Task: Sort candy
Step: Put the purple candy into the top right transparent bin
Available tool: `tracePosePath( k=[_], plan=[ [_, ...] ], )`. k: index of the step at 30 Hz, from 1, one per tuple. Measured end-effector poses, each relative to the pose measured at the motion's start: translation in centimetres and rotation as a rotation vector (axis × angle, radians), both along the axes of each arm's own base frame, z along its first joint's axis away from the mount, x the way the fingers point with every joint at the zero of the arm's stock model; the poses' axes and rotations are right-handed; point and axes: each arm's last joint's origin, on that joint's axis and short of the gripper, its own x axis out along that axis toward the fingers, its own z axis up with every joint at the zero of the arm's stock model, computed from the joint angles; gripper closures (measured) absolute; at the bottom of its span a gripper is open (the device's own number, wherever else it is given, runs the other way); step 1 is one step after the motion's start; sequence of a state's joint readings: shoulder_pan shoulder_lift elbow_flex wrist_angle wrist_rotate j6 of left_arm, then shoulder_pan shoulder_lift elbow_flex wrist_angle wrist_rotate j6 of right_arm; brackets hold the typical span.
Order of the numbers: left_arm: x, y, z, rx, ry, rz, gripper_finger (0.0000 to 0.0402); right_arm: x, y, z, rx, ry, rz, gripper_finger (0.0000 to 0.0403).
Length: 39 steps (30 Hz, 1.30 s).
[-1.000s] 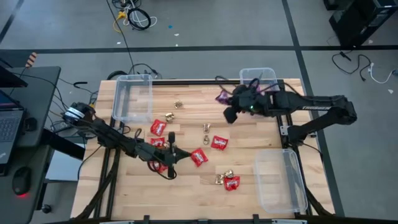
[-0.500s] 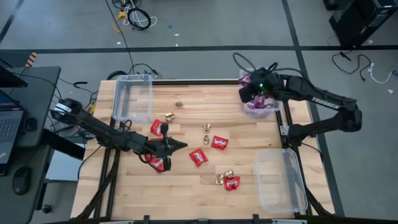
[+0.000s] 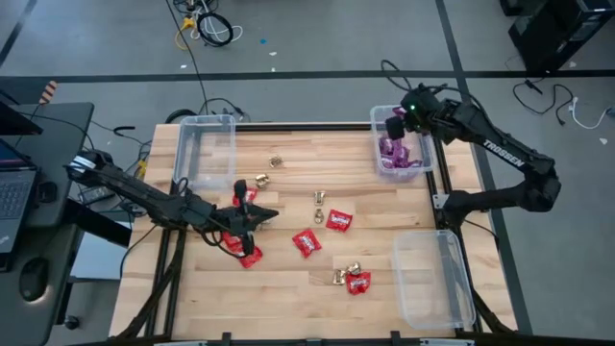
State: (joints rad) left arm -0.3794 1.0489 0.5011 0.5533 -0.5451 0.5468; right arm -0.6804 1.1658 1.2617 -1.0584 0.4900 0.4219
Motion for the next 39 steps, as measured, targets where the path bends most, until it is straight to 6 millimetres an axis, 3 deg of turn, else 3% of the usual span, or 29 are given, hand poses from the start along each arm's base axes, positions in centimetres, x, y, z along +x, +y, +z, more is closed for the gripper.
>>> tracePosePath(
  k=[13, 39],
  plan=[
    [-1.8, 1.0, 1.1, 0.003, 0.008, 0.09, 0.0401, -2.5, -2.4, -0.1, 0.012, 0.058, -0.08, 0.0387],
    [-2.4, 1.3, 1.2, 0.012, 0.028, 0.138, 0.0401, -2.3, -2.7, -0.2, 0.019, 0.028, -0.084, 0.0388]
  ],
)
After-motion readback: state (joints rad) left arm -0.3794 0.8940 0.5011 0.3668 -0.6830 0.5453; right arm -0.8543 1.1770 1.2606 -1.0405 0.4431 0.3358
